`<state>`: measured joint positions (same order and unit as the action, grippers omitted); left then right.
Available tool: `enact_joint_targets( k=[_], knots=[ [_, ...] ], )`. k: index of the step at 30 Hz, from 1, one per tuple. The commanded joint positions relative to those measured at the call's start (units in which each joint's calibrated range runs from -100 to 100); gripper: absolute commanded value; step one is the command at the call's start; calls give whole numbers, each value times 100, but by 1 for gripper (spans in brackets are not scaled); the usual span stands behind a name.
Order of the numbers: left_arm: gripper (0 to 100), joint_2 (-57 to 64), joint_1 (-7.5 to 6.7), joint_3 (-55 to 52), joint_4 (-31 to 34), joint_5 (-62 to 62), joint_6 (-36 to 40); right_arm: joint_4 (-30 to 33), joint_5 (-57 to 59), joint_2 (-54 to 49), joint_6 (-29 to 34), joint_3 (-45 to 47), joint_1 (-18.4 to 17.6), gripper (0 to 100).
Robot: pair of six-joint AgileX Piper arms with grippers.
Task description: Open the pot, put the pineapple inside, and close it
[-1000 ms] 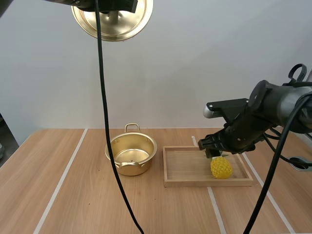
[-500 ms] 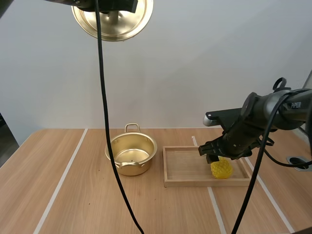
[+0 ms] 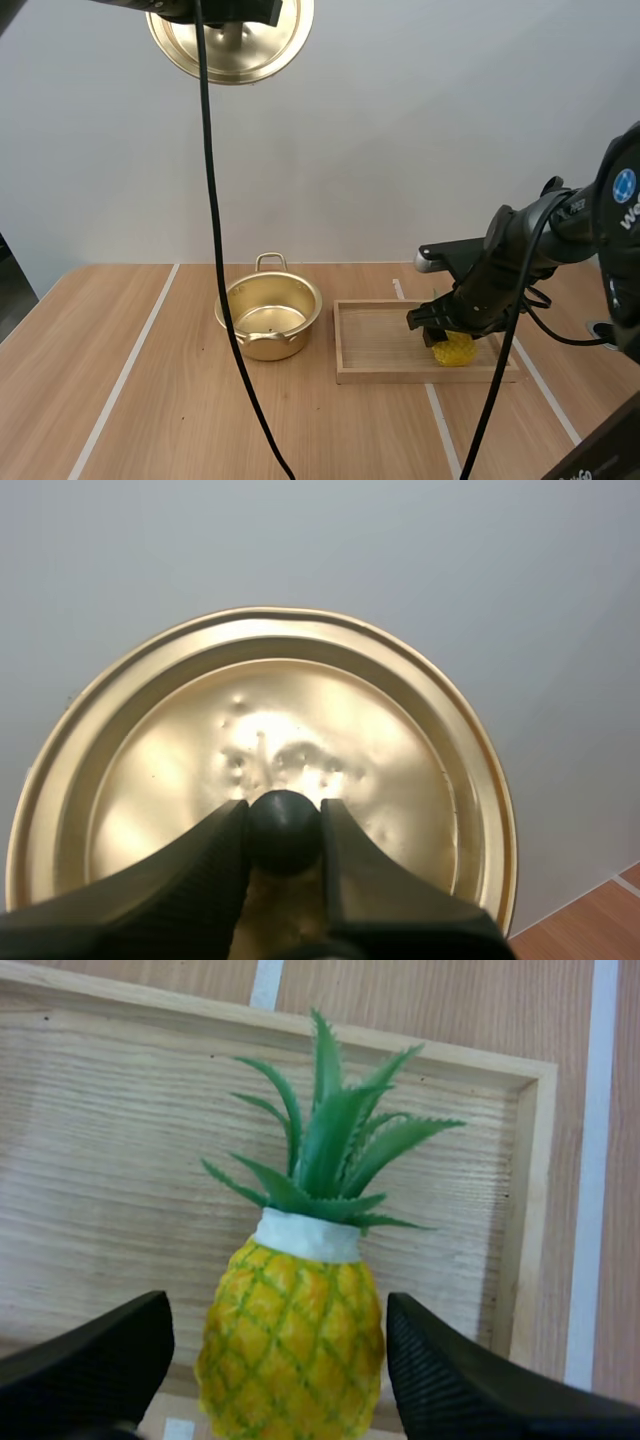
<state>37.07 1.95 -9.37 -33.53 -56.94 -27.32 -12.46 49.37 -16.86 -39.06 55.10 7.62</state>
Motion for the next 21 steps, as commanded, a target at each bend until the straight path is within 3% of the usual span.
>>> enact_joint_targets(
  k=[1,3,5,8,14,21],
  knots=[
    [0,50,-16,59,-12,196,50,77,-314,162,-41,5,22,100],
    [0,50,-16,59,-12,196,50,77,-334,205,-41,5,22,97],
    [0,50,-16,59,-12,196,50,77,-334,205,-41,5,22,71],
    [0,50,-16,59,-12,196,50,77,-334,205,-41,5,22,0],
    [0,50,-16,59,-12,196,50,61,-429,159,-13,5,22,0],
    [0,50,-16,59,-12,196,50,-457,-45,-522,-13,-392,22,0]
  ],
)
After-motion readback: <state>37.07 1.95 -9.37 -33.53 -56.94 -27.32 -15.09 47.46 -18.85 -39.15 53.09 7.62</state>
